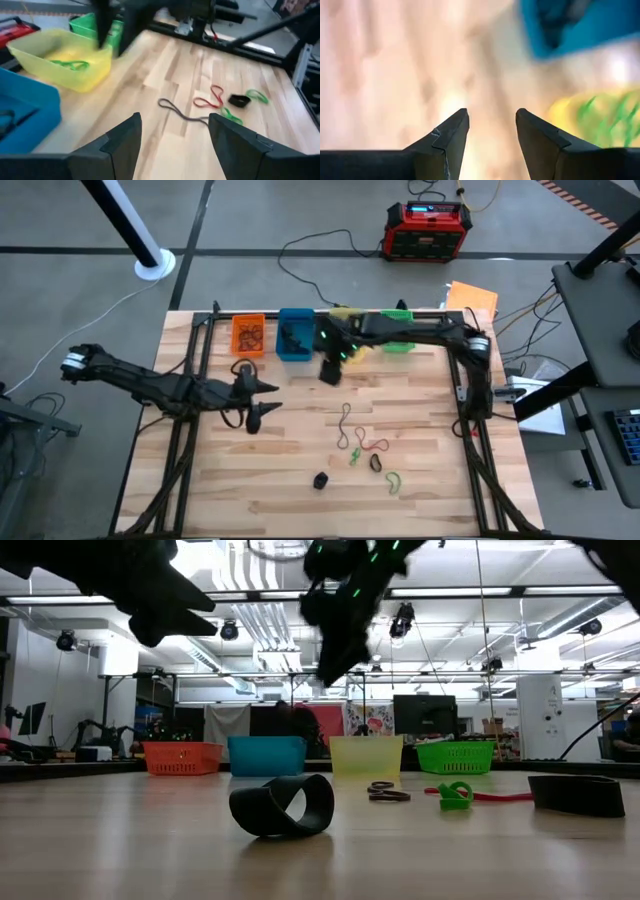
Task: Sort rubber bands into baskets
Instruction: Put the red rubber band into the green bin
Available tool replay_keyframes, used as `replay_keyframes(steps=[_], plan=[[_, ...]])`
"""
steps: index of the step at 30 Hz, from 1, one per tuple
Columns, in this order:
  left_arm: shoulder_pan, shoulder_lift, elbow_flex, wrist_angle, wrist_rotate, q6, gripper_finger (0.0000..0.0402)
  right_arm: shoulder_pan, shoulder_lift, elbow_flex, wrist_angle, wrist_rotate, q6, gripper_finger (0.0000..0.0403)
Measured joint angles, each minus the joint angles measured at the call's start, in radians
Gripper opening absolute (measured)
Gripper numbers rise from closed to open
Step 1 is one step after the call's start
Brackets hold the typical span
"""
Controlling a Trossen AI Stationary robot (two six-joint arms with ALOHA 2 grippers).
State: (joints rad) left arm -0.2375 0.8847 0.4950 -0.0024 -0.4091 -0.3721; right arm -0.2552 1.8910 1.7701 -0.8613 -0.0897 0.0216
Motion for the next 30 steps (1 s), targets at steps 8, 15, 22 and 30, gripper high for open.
replay_keyframes(steps=[8, 15, 22, 30], plan=[[-0.045, 0.106, 0.000, 0.080, -0.002, 0.094, 0.0214, 0.237, -0.294, -0.203, -0.039, -0.007, 0.088, 0.0144], [-0.045, 0.216, 0.000, 0.184, -0.001, 0.214, 0.0214, 0.409, -0.452, -0.428, 0.042, 0.187, 0.074, 0.0135], [-0.044, 0.201, 0.112, -0.005, -0.004, 0.328, 0.0214, 0.451, -0.463, -0.616, 0.282, 0.287, 0.064, 0.0155], [-0.044, 0.189, 0.288, -0.313, -0.004, 0.335, 0.0214, 0.449, -0.463, -0.835, 0.595, 0.299, -0.007, 0.0176]])
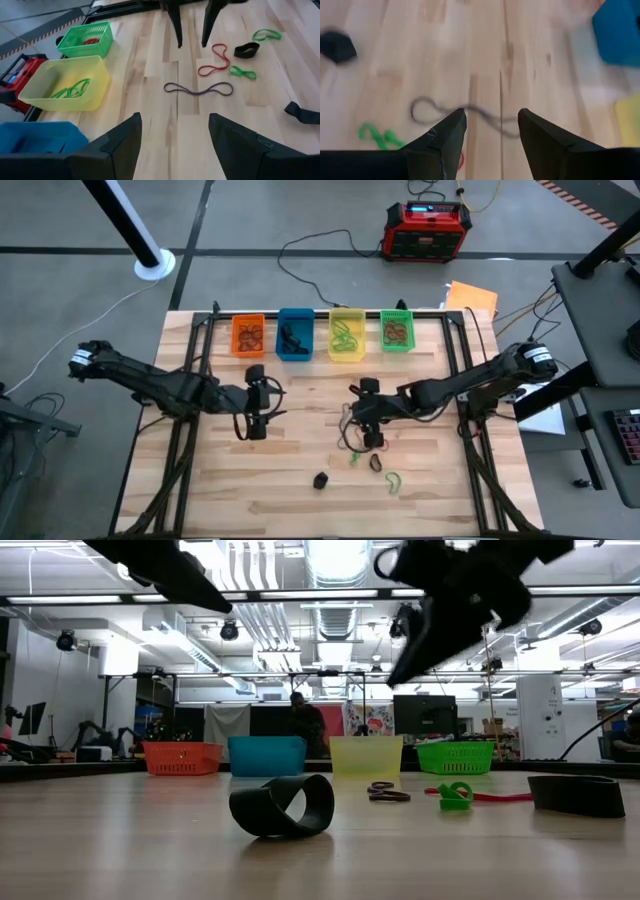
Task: Sort rubber bands into baskets
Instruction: Put the red rubber band into the green bin
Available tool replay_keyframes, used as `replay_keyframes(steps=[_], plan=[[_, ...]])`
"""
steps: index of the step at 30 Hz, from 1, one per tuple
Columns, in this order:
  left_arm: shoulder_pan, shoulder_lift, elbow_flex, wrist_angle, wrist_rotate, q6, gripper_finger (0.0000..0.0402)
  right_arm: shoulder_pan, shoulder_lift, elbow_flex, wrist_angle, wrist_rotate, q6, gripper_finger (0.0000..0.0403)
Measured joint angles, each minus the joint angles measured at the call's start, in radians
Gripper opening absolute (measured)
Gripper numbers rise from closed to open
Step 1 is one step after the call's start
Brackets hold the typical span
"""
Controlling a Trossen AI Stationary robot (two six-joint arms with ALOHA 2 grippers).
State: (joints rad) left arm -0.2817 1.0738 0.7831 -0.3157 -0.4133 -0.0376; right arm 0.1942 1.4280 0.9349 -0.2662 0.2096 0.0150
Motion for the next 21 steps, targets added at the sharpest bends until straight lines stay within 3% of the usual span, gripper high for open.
replay_keyframes(steps=[7, 21], plan=[[0.000, 0.001, 0.000, -0.009, 0.000, 0.002, 0.0214, 0.002, 0.001, -0.093, 0.010, 0.002, 0.149, 0.0178], [0.000, 0.036, -0.007, -0.008, -0.019, -0.076, 0.0214, 0.035, 0.001, -0.175, 0.010, -0.060, 0.260, 0.0178]])
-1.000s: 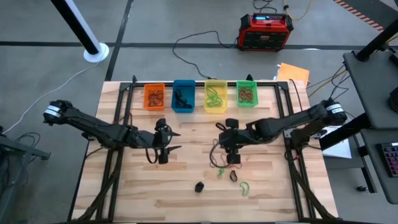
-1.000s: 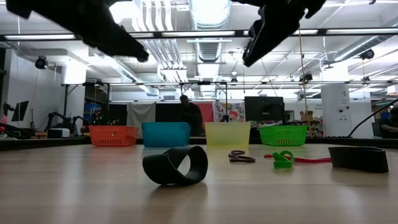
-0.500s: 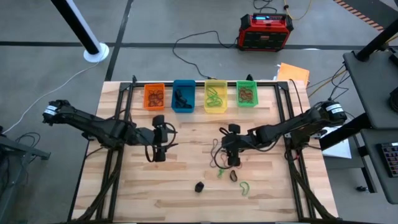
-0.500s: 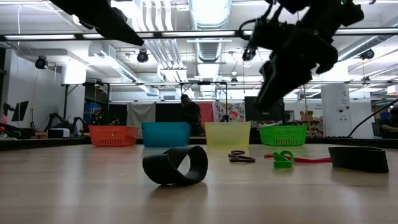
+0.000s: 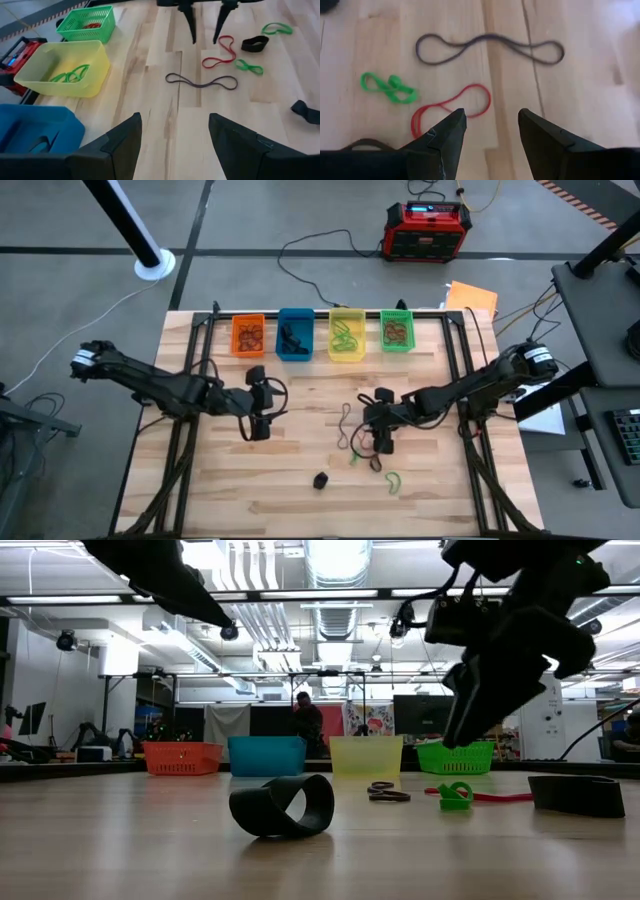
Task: Sort rubber bands into baskets
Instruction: Put the red rubber band into the green bin
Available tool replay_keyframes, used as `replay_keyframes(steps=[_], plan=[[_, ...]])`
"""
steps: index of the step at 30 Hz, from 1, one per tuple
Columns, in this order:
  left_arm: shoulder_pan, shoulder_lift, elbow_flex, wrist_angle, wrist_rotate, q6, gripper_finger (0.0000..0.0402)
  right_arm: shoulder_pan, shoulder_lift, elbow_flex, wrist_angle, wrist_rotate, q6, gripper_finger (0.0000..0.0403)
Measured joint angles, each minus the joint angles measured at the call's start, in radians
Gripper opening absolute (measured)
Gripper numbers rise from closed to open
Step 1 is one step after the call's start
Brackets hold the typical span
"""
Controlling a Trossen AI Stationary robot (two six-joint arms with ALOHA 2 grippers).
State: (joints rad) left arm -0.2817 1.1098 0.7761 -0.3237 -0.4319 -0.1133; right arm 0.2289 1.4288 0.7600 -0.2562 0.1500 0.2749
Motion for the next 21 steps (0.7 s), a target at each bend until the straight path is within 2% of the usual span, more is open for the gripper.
replay_keyframes(steps=[7, 14, 21], plan=[[0.000, 0.017, 0.000, 0.001, -0.134, 0.020, 0.0214, 0.023, 0.000, -0.043, 0.063, 0.008, 0.030, 0.0178], [0.000, 0.040, 0.000, 0.001, -0.136, 0.027, 0.0214, 0.022, 0.024, -0.110, 0.224, 0.041, 0.004, 0.0178], [0.000, 0.080, -0.001, 0.015, -0.160, 0.037, 0.0214, 0.022, 0.150, -0.138, 0.359, 0.067, -0.013, 0.0177]])
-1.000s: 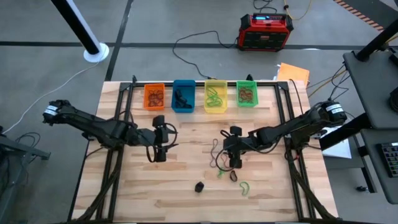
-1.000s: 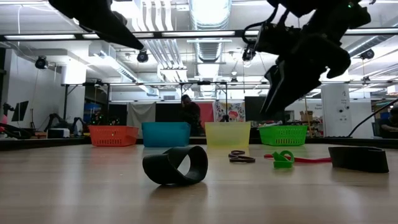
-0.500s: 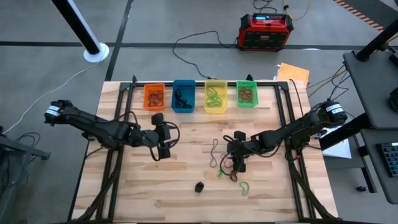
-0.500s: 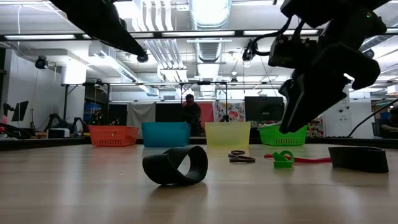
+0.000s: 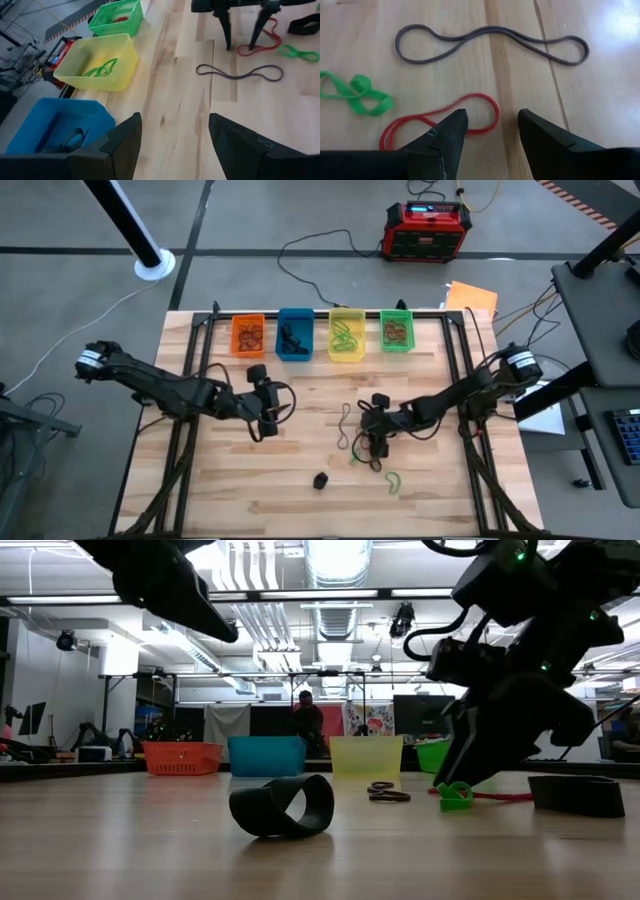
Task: Sort rubber bands into baskets
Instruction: Put the red rubber band into the green bin
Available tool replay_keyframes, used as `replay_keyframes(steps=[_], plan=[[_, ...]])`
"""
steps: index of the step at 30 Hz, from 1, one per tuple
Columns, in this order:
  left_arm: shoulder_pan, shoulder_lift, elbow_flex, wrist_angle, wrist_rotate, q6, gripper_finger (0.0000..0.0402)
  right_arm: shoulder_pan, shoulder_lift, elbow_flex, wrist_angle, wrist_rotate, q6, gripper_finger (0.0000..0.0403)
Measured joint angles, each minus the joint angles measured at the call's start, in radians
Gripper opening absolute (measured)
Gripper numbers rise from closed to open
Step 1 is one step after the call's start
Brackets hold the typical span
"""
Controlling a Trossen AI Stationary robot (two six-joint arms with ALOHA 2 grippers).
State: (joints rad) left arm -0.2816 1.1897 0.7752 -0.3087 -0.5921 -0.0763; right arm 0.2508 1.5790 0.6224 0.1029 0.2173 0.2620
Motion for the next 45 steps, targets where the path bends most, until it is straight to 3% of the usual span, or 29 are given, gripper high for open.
replay_keyframes(steps=[6, 12, 14, 21, 30, 37, 45], plan=[[0.001, 0.011, 0.000, 0.031, -0.006, 0.029, 0.0214, -0.002, 0.105, 0.010, 0.056, 0.000, -0.004, 0.0146], [0.001, 0.014, -0.001, 0.051, -0.005, 0.033, 0.0214, -0.002, 0.174, 0.011, 0.072, -0.002, -0.032, 0.0034], [0.001, 0.015, -0.001, 0.061, -0.005, 0.034, 0.0214, -0.002, 0.175, 0.011, 0.075, 0.000, -0.047, 0.0018], [0.001, 0.019, -0.004, 0.117, -0.001, 0.036, 0.0214, -0.002, 0.053, 0.008, 0.088, 0.023, -0.101, 0.0009], [-0.001, 0.020, -0.006, 0.178, -0.001, 0.063, 0.0214, -0.003, -0.115, -0.005, 0.164, 0.151, -0.246, 0.0008], [-0.006, 0.020, -0.006, 0.236, 0.013, 0.110, 0.0214, -0.004, -0.121, -0.088, 0.546, 0.203, -0.403, 0.0008], [-0.006, 0.020, -0.066, 0.471, 0.166, 0.210, 0.0214, -0.012, -0.134, -0.130, 0.914, 0.205, -0.601, 0.0008]])
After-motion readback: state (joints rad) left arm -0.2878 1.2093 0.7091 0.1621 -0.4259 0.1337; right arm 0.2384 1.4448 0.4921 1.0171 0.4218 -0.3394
